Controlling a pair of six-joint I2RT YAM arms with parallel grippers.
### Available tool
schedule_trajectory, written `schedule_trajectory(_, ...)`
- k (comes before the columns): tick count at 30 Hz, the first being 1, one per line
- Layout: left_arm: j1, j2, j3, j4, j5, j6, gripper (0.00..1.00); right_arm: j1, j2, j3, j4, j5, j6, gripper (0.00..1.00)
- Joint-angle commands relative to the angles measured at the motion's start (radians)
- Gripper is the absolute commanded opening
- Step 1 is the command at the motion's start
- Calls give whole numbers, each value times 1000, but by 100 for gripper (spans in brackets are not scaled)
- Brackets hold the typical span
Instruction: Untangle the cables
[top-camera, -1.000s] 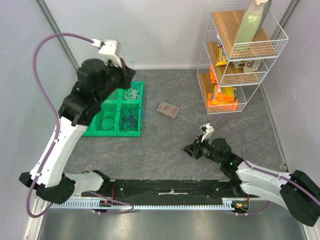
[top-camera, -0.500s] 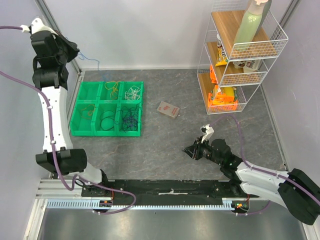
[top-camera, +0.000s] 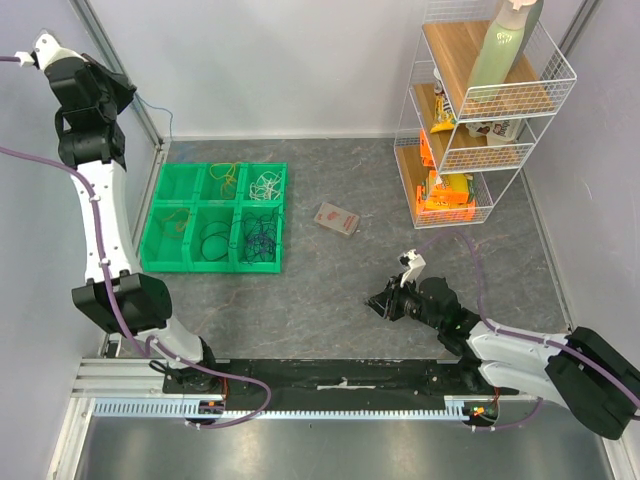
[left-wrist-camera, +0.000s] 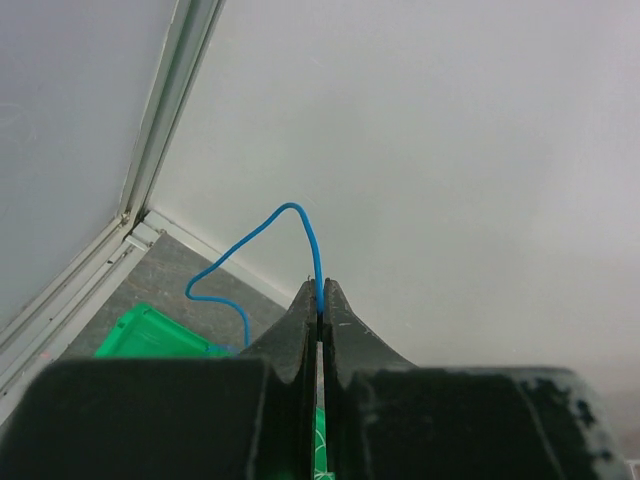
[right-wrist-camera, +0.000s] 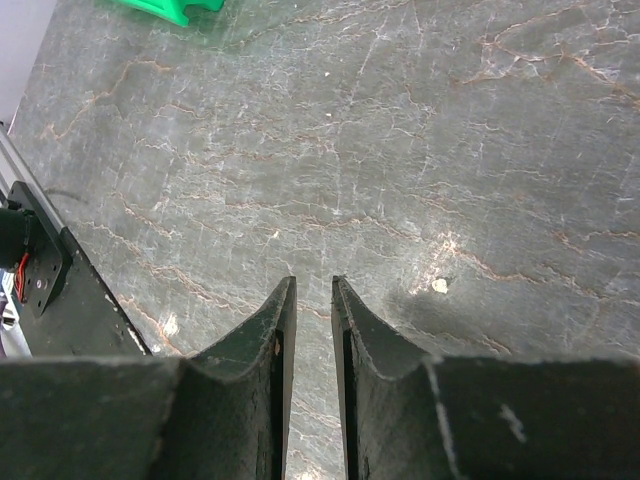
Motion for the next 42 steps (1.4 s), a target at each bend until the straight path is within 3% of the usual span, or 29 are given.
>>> schedule_trajectory(1,4,9,-35,90,-44,-21,2,-2,7,15,48,9,-16,28)
schedule_trajectory(6,5,-10,-144,199,-58,-18,2,-3,5,12,48,9,-16,28)
schedule_trajectory(16,7,-14,-245,251,-142,13,2,-6,14,14,53,7,-16,28)
schedule_trajectory(32,7,44,-307,184,-165,-85,2,-9,10,9,57,4,-14,28)
schedule_trajectory(42,12,198,-390,155,-98,-176,2,-9,-12,0,57,4,-13,29)
